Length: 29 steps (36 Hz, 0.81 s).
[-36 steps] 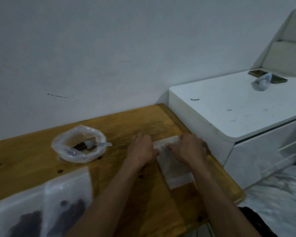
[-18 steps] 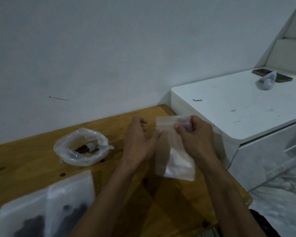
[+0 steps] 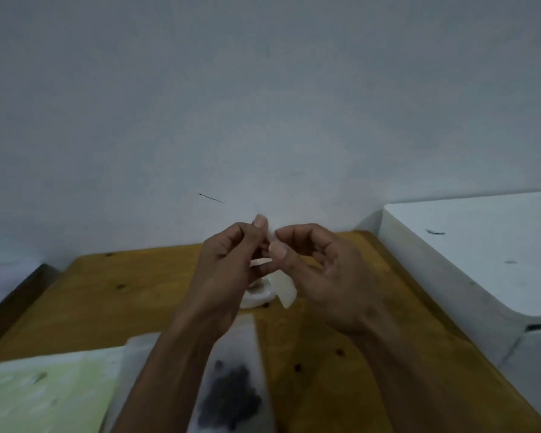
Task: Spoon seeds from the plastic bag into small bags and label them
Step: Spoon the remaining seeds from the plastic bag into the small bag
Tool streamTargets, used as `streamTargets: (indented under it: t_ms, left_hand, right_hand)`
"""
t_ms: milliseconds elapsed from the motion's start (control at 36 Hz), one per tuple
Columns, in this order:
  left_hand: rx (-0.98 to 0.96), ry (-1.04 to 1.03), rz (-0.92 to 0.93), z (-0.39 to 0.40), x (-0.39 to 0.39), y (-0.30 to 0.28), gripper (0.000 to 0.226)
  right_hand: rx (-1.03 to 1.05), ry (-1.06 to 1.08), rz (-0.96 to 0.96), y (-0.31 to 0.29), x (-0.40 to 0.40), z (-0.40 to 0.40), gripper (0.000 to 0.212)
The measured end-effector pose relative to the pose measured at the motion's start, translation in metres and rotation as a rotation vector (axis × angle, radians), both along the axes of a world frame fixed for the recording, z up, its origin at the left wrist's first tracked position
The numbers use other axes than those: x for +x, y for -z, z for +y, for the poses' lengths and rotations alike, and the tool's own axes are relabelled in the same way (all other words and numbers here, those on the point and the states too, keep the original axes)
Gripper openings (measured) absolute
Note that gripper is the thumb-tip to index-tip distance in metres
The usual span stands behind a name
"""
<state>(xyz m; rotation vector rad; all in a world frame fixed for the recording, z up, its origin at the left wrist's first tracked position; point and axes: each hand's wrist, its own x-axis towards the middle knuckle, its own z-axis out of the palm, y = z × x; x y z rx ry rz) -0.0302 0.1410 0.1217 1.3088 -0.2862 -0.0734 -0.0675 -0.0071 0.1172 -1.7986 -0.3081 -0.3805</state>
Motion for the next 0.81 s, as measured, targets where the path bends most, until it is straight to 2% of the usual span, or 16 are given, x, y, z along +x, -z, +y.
streamTargets:
  t_ms: [83, 167, 306, 472, 611, 722, 806]
  left_hand:
    - [0.019, -0.028, -0.069, 0.024, -0.006, -0.002, 0.041]
    - [0.082, -0.082, -0.149, 0.045, -0.01, -0.003, 0.033]
    - [0.19, -0.163, -0.226, 0.075, -0.012, -0.005, 0.035]
    - [0.375, -0.285, -0.248, 0.084, -0.01, -0.001, 0.027]
    - [0.518, -0.361, -0.222, 0.08, -0.007, -0.001, 0.046]
    - [0.621, -0.365, -0.267, 0.08, -0.005, 0.001, 0.04]
    - [0.748, -0.396, -0.316, 0.081, -0.001, 0.002, 0.035]
  right_hand:
    - [0.007, -0.019, -0.001, -0.007, 0.005, 0.022, 0.047]
    - [0.01, -0.045, 0.009, -0.011, 0.01, 0.041, 0.034]
    - [-0.079, -0.057, -0.038, -0.016, 0.013, 0.061, 0.012]
    - [-0.231, 0.173, -0.16, -0.005, 0.021, 0.085, 0.011]
    - [-0.24, 0.138, -0.19, 0.006, 0.022, 0.097, 0.009]
    - [-0.198, 0.179, -0.185, 0.011, 0.026, 0.097, 0.013]
    - [-0.253, 0.259, -0.177, 0.016, 0.029, 0.101, 0.014]
